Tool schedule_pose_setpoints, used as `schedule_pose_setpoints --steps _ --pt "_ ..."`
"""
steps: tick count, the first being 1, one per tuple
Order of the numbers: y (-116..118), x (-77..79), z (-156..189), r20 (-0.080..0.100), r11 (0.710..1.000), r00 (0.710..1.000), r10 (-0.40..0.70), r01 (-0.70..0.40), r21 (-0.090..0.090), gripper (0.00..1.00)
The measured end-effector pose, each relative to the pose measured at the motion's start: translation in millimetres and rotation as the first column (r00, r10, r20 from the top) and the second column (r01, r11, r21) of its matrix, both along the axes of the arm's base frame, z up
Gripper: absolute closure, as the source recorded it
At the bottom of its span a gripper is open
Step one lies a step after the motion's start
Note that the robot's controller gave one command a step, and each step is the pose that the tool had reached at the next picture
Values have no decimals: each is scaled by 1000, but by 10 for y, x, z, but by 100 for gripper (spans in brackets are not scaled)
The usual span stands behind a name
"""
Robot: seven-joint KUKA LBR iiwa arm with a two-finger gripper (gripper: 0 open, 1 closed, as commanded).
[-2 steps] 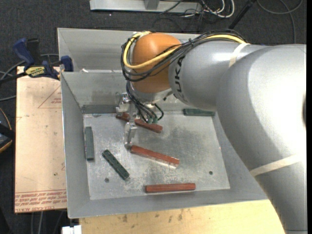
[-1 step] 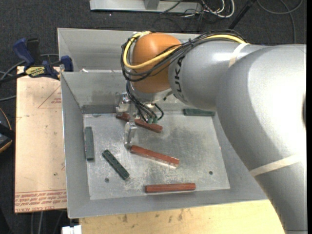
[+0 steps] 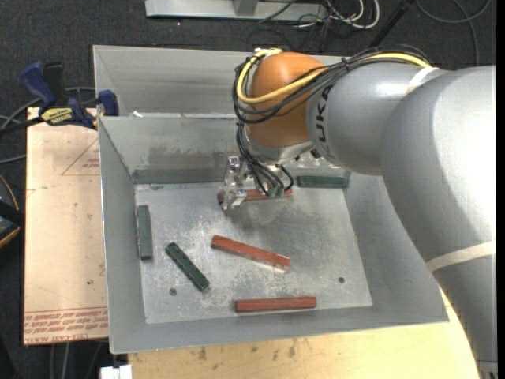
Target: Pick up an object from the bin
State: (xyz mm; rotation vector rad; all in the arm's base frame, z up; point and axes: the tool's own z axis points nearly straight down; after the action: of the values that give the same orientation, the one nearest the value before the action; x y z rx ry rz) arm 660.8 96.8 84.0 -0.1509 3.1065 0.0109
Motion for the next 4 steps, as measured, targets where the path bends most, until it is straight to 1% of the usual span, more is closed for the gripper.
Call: schedule_pose_setpoints --steps 1,2,3,4 --pt "0 0 0 0 1000 1000 0 0 0 100" --pt "-9 -79 419 -31 1000 999 13 -13 -7 100" --pt "-16 -63 612 -28 1000 1000 12 -13 -7 100" --pt "8 -100 84 -30 871 870 491 -492 -7 0"
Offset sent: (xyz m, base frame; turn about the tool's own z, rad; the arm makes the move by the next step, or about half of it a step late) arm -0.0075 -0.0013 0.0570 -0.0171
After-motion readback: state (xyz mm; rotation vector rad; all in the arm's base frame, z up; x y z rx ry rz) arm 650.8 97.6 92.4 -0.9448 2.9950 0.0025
